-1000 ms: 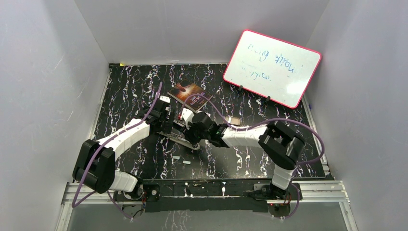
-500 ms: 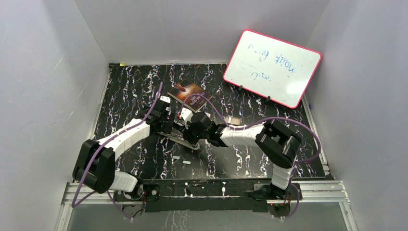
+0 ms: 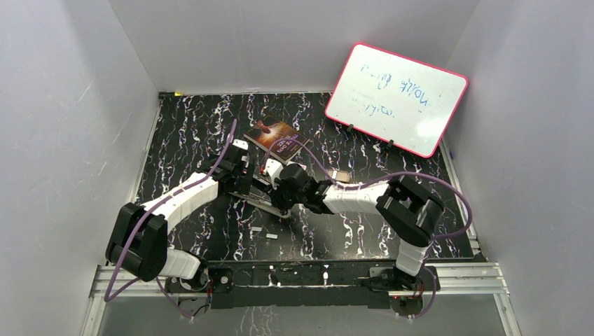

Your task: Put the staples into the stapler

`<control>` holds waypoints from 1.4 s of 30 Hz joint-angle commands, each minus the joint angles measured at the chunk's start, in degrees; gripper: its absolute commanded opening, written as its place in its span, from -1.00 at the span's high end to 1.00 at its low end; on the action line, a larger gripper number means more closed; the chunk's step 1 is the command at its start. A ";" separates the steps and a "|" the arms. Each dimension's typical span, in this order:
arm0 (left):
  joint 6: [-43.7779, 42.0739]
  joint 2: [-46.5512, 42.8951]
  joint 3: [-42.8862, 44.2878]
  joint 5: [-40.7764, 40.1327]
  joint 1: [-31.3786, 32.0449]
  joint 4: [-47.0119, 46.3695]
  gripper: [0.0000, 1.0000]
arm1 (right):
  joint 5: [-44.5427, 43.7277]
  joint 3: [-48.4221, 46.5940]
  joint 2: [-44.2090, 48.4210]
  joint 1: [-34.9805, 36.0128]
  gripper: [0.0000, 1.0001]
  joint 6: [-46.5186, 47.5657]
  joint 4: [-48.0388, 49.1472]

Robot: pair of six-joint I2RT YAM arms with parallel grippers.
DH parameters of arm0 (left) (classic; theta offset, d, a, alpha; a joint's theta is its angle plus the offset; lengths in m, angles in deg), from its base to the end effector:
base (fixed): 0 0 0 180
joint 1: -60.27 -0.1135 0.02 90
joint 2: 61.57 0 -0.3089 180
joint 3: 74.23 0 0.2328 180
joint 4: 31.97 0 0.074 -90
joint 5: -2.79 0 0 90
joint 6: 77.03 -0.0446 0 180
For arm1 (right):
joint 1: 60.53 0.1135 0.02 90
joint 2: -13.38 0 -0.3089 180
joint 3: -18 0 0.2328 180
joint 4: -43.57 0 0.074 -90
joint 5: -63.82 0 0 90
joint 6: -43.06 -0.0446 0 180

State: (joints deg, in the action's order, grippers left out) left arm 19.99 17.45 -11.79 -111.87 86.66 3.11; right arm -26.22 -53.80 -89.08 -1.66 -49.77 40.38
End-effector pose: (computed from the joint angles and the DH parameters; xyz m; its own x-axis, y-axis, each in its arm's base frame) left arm 0.2370 -0.0968 0.2605 -0.7184 0.2325 -0.6557 0.0849 0.9648 0.2490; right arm 0.1993 0.3299 0.2303 -0.3299 -0.4507 -0.8295 -0.8404 0.5404 0.0406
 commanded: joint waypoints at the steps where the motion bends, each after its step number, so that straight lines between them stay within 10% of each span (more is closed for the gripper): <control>1: -0.43 -1.72 -0.24 -0.82 0.32 0.51 -0.89 | -1.83 2.13 4.71 -0.17 0.26 0.76 -5.18; 8: -0.43 -1.68 -0.20 -0.82 0.33 0.61 -0.89 | -1.85 5.20 11.53 -0.20 0.28 2.43 -2.76; 22: -0.51 -1.55 -0.18 -0.91 0.33 0.51 -0.89 | 17.52 33.51 14.73 4.12 0.07 10.28 46.57; 42: -0.61 -1.68 -0.31 -1.00 0.48 0.51 -0.89 | 15.96 34.56 -1.03 7.63 -0.04 11.44 58.48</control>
State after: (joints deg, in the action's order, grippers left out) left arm 19.97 17.45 -11.79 -111.87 86.66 3.11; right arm -9.32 -19.07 -89.01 5.29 -39.79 94.21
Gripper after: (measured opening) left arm 0.942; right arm 0.520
